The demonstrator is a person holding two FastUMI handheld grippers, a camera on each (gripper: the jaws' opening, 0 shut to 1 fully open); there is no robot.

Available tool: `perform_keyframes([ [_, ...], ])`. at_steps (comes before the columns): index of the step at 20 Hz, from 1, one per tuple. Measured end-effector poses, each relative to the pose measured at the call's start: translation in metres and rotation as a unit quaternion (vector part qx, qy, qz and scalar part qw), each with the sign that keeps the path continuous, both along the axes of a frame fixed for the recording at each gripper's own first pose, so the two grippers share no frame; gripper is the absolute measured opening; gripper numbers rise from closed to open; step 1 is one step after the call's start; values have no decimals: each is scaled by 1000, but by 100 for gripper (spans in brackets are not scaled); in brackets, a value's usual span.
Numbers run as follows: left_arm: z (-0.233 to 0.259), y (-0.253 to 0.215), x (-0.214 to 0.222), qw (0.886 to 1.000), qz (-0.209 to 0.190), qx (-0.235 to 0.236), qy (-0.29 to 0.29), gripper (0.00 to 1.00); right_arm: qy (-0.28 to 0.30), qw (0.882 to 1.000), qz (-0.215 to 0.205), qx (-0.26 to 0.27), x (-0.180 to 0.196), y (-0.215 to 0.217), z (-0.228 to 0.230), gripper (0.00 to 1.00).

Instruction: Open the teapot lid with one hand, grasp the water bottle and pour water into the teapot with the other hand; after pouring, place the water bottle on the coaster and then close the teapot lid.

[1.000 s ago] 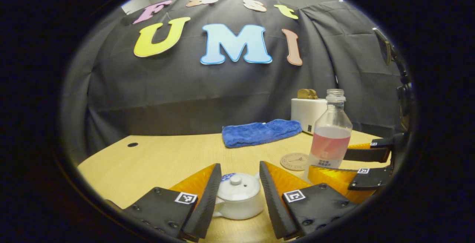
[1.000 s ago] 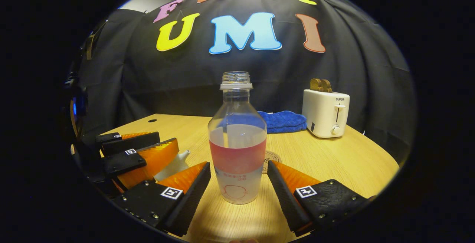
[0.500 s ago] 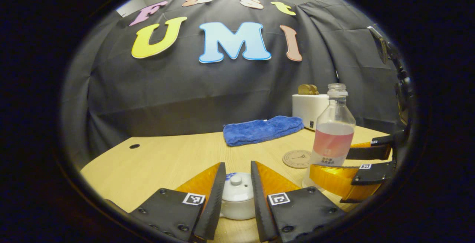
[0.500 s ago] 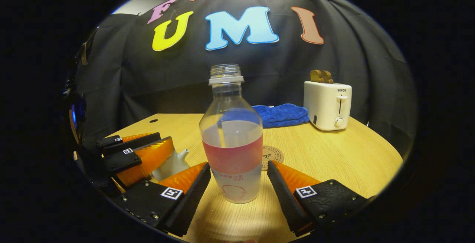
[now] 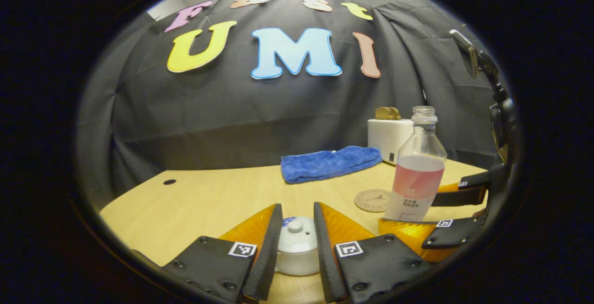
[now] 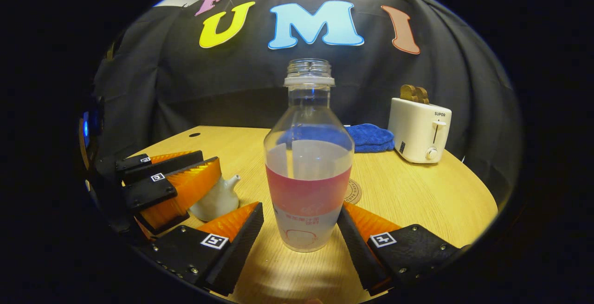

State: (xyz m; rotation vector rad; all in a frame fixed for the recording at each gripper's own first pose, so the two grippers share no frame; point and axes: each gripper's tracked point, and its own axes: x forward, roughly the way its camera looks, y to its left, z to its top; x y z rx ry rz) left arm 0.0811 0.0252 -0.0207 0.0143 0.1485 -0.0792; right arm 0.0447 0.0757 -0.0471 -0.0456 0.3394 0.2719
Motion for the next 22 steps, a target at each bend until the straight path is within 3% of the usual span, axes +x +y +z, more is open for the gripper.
perform_keyframes([
  [8, 1, 4, 1, 999, 16, -40, 16, 45, 0, 1000, -6, -2, 0, 0, -1, 95],
  [9, 5, 8, 2, 999, 27, -40, 17, 42, -1, 1000, -6, -2, 0, 0, 0, 95],
  [10, 1, 9, 0, 999, 31, -41, 18, 31, -2, 1000, -7, -2, 1, 0, -1, 95],
  [15, -3, 7, 3, 999, 29, -38, 21, 31, -1, 1000, -4, 0, 0, 1, 0, 95],
  [16, 2, 6, -4, 999, 31, -39, 20, 25, 0, 1000, -3, 2, 0, 1, -1, 95],
  [19, 1, 7, -2, 999, 31, -36, 18, 22, 1, 1000, -6, 1, 0, 1, 0, 95],
  [22, 1, 8, -3, 999, 25, -47, 12, 15, 4, 1000, -14, 1, 0, -2, 0, 88],
])
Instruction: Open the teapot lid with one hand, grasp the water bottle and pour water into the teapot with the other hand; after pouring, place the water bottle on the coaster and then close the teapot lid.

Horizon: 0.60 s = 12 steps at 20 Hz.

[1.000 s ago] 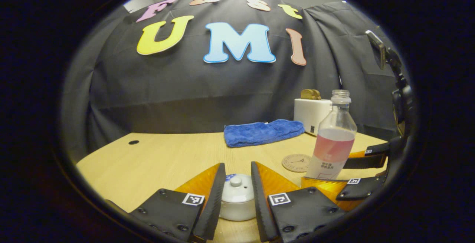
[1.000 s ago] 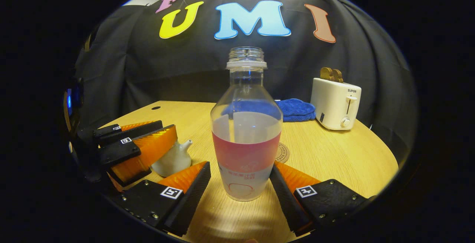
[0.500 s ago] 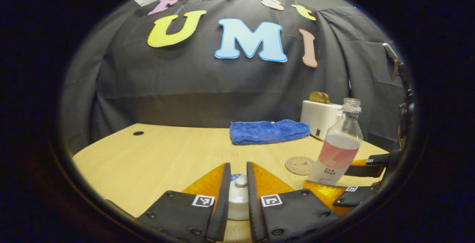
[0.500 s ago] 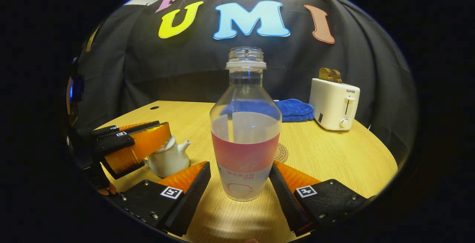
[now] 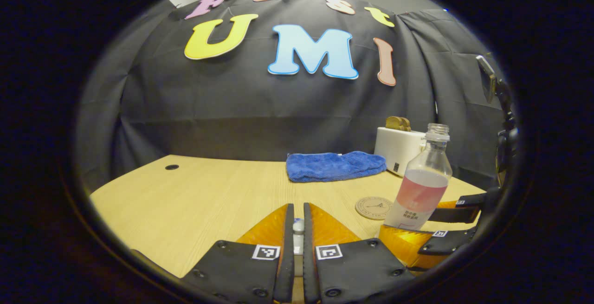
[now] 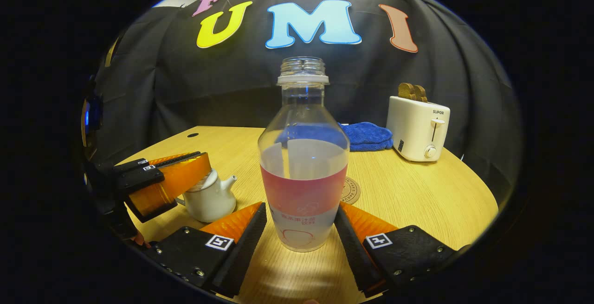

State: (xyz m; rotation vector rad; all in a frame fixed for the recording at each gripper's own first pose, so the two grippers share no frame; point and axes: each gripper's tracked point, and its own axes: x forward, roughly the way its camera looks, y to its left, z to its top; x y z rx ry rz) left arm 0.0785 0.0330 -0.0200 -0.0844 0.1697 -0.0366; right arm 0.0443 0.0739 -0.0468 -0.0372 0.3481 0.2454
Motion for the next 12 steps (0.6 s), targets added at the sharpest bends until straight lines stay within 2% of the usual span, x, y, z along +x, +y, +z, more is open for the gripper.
perform_keyframes([
  [1, 1, 0, 0, 1000, 0, -2, -2, 14, 0, 1000, 0, 0, 3, 0, -2, 87],
  [2, 0, 0, 0, 1000, 0, -1, -4, 15, 0, 1000, 0, -1, 1, 0, 0, 77],
  [10, 9, 6, 2, 999, -5, -37, -35, 14, -7, 1000, -13, -13, 2, -3, 0, 76],
  [12, 13, 8, 0, 998, -7, -41, -41, 14, -16, 999, -20, -38, 4, -8, 2, 73],
])
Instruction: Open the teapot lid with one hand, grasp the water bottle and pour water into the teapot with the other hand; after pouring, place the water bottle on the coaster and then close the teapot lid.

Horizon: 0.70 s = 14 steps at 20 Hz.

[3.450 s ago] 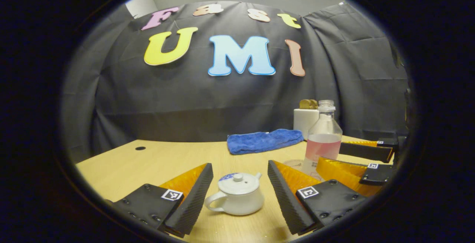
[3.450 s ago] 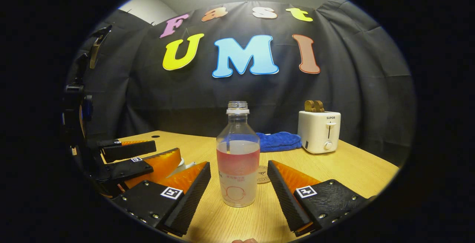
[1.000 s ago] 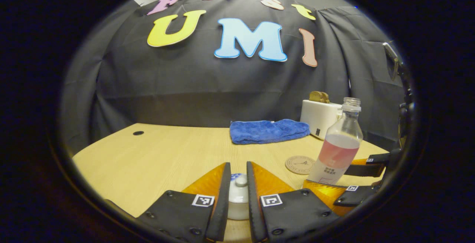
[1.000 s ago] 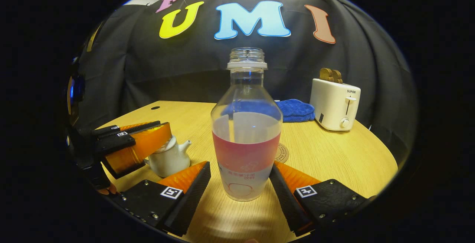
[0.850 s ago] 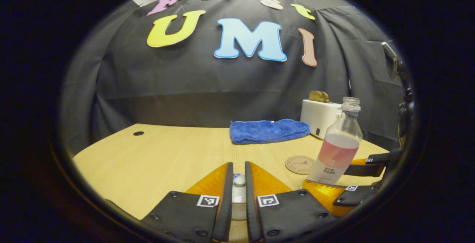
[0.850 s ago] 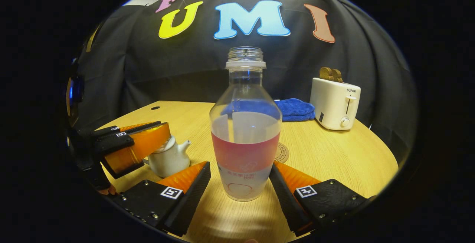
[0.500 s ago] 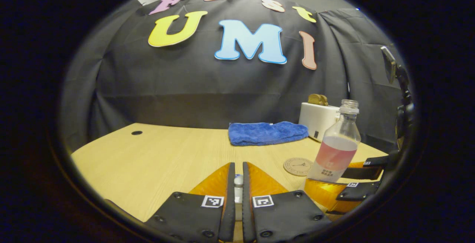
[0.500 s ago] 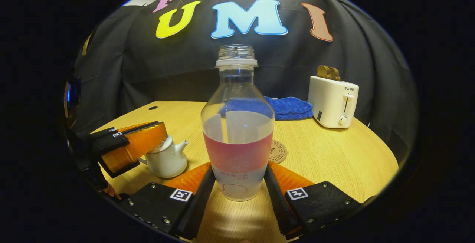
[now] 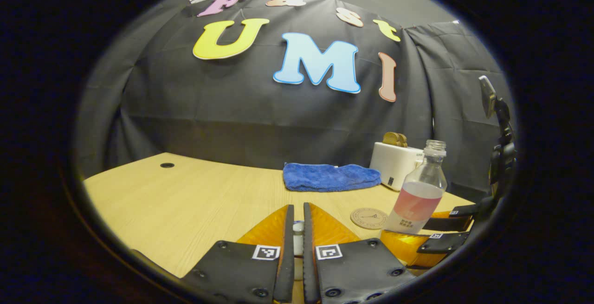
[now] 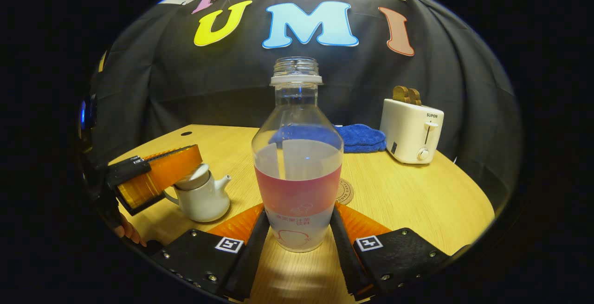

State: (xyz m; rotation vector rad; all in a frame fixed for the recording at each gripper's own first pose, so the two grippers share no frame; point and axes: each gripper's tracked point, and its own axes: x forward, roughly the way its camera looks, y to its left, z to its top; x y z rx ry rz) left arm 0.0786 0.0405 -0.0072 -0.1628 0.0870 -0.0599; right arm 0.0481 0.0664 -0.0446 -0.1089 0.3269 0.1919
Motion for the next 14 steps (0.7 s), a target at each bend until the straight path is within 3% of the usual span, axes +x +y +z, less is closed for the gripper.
perform_keyframes([
  [6, 16, 17, -5, 1000, 2, -14, -25, 14, -35, 990, -2, -134, 5, -12, 5, 73],
  [14, 16, 44, -19, 997, -15, -69, -25, 15, -37, 968, 23, -246, 18, -12, 6, 73],
])
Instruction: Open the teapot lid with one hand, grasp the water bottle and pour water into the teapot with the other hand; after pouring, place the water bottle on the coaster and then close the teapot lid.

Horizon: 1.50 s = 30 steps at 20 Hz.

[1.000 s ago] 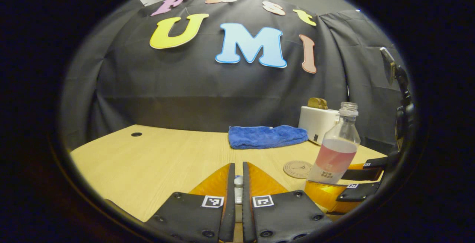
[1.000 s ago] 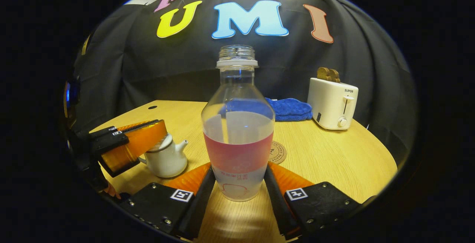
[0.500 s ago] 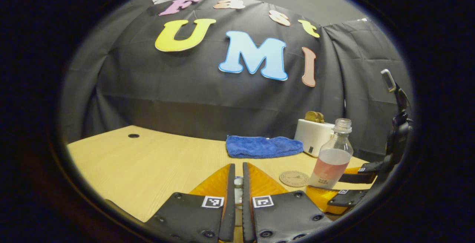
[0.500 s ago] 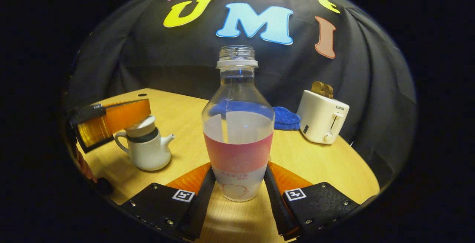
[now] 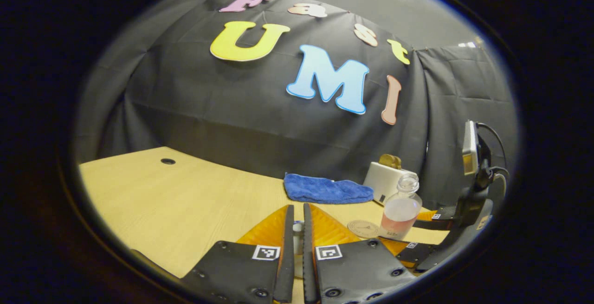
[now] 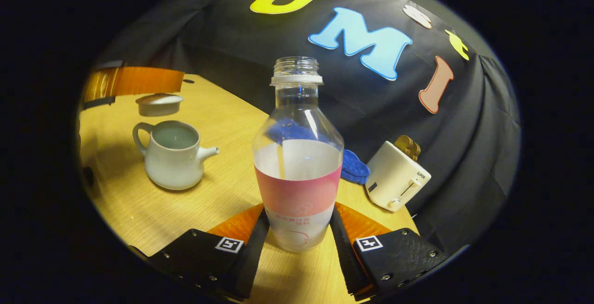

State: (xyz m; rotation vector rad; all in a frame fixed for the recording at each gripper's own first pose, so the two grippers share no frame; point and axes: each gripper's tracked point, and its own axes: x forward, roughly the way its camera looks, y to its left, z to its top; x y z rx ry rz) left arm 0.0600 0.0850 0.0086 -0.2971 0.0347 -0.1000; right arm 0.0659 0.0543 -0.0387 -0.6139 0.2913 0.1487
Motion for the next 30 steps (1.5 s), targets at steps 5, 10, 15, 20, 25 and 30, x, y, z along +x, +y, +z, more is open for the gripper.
perform_keyframes([
  [5, -2, 11, -2, 1000, -3, -25, 5, 15, 3, 995, 15, -100, -2, -1, 0, 73],
  [10, 5, 20, -5, 999, -6, -43, 0, 15, -28, 981, 22, -191, 5, -4, 16, 73],
  [15, 7, 37, -8, 997, 7, -76, -1, 15, -65, 957, 40, -281, 17, 4, 32, 73],
  [20, 6, 37, -10, 997, 8, -82, -1, 14, -99, 926, 49, -361, 26, 7, 50, 73],
  [25, 10, 46, -12, 996, 16, -90, -6, 14, -113, 902, 59, -412, 36, 10, 54, 73],
  [30, 7, 48, -13, 994, 18, -109, -2, 14, -135, 870, 66, -469, 44, 17, 63, 73],
])
